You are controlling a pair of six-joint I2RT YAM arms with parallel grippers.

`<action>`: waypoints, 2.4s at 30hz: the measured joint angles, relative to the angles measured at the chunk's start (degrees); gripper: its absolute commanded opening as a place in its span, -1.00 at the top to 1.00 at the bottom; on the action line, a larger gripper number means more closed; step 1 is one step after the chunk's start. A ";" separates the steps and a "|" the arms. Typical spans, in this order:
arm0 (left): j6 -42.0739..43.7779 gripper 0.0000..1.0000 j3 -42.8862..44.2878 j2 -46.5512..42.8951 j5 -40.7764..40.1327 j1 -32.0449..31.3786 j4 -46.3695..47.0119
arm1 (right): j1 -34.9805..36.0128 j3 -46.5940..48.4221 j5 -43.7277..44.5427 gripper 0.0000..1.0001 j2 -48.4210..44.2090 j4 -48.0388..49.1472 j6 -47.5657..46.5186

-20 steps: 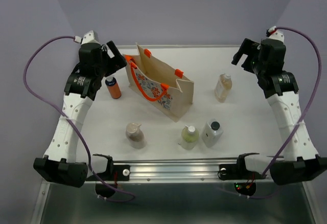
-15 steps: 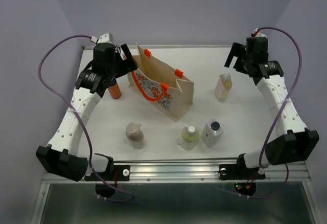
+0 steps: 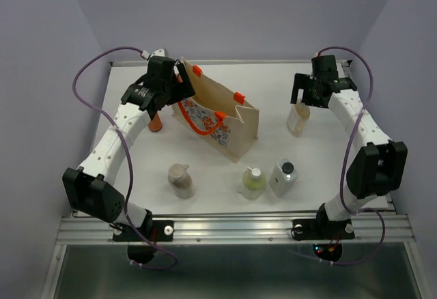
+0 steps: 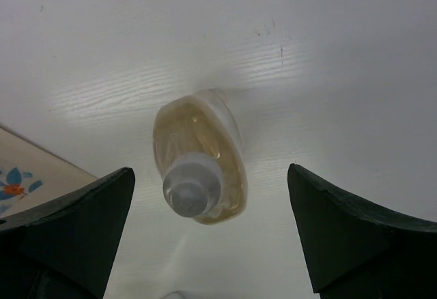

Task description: Place the personal care products into the canvas bag

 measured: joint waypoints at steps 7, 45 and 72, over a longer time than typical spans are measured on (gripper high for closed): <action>-1.03 -0.25 1.40 3.89 -1.66 -1.05 -0.96 | 0.00 -2.43 -2.40 -0.70 2.84 -0.02 -1.51; -3.74 1.00 -0.22 1.01 -3.34 -2.21 -2.05 | 18.56 30.97 -17.44 0.99 -6.21 1.49 6.93; -7.89 1.00 -4.37 -3.78 -4.72 -2.58 -1.70 | 42.29 28.44 19.96 0.99 9.60 1.60 26.14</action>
